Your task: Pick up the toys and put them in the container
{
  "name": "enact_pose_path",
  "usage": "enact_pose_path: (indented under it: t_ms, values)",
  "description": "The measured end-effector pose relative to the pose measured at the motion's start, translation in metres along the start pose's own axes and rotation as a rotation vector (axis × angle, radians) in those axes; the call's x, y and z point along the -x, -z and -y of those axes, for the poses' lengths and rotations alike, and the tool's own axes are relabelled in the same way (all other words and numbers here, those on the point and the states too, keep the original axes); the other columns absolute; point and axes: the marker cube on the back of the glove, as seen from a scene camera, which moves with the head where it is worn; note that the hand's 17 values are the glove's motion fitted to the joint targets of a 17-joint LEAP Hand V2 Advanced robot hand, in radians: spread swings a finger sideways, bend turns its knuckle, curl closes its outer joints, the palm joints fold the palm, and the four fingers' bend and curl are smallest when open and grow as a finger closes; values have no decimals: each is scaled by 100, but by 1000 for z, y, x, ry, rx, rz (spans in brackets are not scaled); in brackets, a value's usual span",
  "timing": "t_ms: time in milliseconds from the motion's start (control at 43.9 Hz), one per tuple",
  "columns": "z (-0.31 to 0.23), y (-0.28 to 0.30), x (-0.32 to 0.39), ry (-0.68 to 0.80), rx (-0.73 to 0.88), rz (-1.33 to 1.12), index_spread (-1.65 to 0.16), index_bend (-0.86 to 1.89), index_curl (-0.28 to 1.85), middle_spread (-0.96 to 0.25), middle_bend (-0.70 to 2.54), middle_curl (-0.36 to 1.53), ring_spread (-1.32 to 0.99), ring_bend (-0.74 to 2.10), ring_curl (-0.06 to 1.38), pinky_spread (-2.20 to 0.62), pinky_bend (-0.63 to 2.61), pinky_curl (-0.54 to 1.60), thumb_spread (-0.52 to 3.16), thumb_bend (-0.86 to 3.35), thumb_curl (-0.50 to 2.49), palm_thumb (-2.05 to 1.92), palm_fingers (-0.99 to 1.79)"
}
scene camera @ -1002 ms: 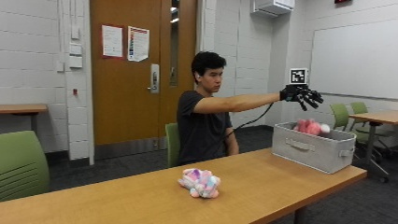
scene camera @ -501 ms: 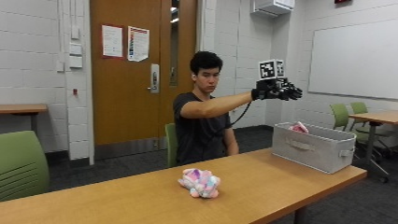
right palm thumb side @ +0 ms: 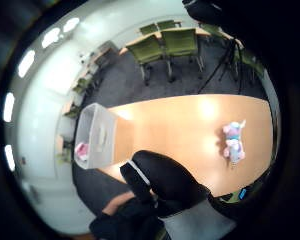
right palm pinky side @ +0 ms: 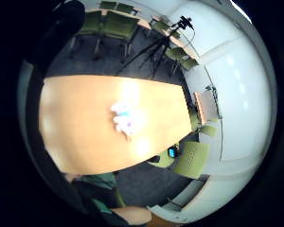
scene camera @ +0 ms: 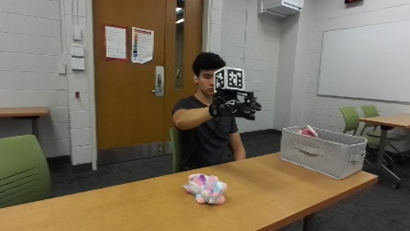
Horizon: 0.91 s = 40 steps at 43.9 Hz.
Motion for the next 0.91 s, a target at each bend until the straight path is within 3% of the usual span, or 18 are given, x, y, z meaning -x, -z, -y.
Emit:
enact_pose_path:
  t_ms: [410, 683, 911]
  values:
    - [-2, -104, -101, -72, 6, 17, -34, 14, 32, -21, 31, 44, -38, 56, 29, -11, 88, 31, 96, -8, 21, -10, -2]
    - [-14, -205, -133, -141, 215, 44, -34, 8, 28, -21, 26, 43, -35, 52, 29, -11, 101, 35, 96, -8, 20, -10, -8]
    - [-34, -264, -133, -190, 326, 159, -32, 3, 19, -11, 27, 44, -30, 53, 30, -13, 104, 36, 97, -6, 20, -7, -13]
